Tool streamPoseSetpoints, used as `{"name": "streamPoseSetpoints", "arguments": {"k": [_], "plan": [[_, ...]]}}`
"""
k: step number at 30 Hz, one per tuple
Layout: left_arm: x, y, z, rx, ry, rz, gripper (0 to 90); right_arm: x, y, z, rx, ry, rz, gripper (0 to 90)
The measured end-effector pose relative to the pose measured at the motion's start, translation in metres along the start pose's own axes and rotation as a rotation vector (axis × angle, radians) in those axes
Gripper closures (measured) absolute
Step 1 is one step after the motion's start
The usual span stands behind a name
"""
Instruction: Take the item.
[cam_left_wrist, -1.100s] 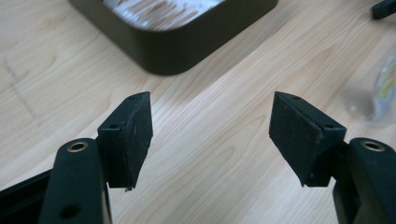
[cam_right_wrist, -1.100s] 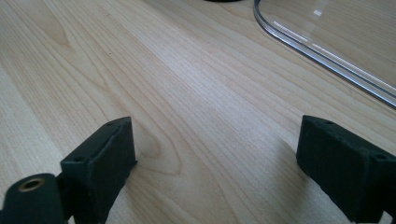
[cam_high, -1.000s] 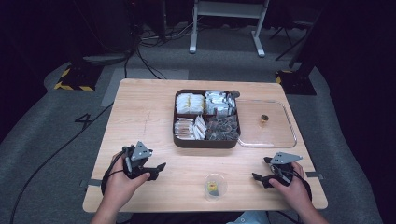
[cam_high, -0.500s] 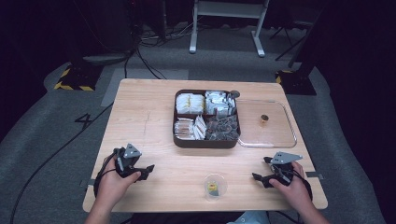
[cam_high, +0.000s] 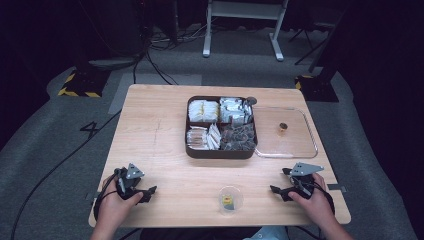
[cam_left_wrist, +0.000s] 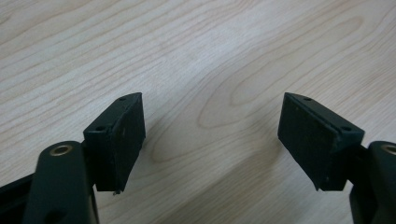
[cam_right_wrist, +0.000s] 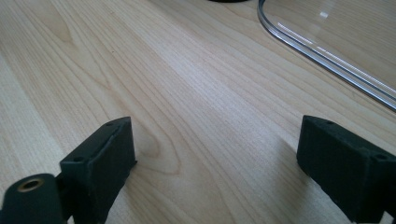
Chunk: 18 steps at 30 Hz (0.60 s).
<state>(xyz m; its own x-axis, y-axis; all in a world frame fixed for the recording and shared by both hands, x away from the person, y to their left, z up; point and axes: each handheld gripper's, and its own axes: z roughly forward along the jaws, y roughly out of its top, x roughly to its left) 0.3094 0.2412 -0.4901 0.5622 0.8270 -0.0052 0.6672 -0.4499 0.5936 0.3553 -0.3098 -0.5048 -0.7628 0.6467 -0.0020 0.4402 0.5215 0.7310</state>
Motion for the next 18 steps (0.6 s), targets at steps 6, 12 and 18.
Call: {"name": "streamPoseSetpoints", "arguments": {"k": [6, 12, 18], "plan": [[0.0, -0.001, 0.007, -0.024, -0.007, -0.019, 13.8, 0.0, 0.0, 0.0, 0.0, 0.001, -0.001, 11.6], [-0.002, -0.004, 0.017, -0.085, -0.002, -0.02, 0.0, 0.0, 0.0, 0.0, -0.001, 0.003, -0.002, 11.6], [-0.002, -0.004, 0.017, -0.089, 0.001, -0.02, 0.0, 0.0, 0.0, 0.0, -0.001, 0.003, -0.003, 11.6]]}}
